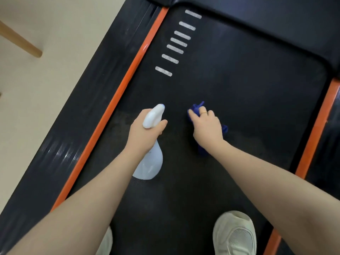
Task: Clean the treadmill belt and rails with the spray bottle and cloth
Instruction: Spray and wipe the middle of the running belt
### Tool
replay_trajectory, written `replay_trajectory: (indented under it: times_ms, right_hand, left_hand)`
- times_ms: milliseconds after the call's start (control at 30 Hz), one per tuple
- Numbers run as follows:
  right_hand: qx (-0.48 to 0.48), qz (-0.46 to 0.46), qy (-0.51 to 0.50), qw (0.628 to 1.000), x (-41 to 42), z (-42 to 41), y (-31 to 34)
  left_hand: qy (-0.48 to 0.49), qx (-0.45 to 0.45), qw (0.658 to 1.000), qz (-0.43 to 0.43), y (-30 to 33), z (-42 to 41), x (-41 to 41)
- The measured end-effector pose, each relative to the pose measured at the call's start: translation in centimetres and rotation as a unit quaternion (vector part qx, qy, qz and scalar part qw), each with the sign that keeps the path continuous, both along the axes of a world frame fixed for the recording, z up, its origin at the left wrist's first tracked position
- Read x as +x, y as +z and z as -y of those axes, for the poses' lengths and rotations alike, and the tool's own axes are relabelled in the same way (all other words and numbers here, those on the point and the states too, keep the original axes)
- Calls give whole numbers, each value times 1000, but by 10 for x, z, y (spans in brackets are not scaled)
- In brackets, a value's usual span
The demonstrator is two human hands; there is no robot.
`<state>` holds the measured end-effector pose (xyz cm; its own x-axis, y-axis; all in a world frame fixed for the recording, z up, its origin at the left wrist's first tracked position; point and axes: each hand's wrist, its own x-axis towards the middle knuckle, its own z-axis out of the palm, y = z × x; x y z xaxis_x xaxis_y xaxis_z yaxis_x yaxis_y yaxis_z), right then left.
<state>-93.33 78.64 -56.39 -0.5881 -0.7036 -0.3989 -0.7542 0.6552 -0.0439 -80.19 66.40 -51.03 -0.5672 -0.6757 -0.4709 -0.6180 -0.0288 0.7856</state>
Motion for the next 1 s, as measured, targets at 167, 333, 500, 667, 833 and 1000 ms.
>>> replay_trajectory:
  times_ms: [167,333,500,667,833,1000]
  right_hand:
    - [2,105,270,957,40,-3,1]
    - [19,-24,72,997,-6,20,-2]
    - [-9,61,264,963,46,-15,-5]
    - [-83,-80,184,976,3,-30,-14]
    - [-72,-59,46,995,6,-43,-12]
    - [-106,-34,213,971,10,-58,-22]
  left_hand:
    - [25,-7,1000,-4,2,3,1]
    - [8,7,1000,-14,0,2,6]
    - [-80,41,995,-38,2,0,6]
    - [-69,35,995,-64,1,-7,6]
    - [2,47,997,-57,1,-12,-2]
    - [-4,69,996,-61,-1,-26,-12]
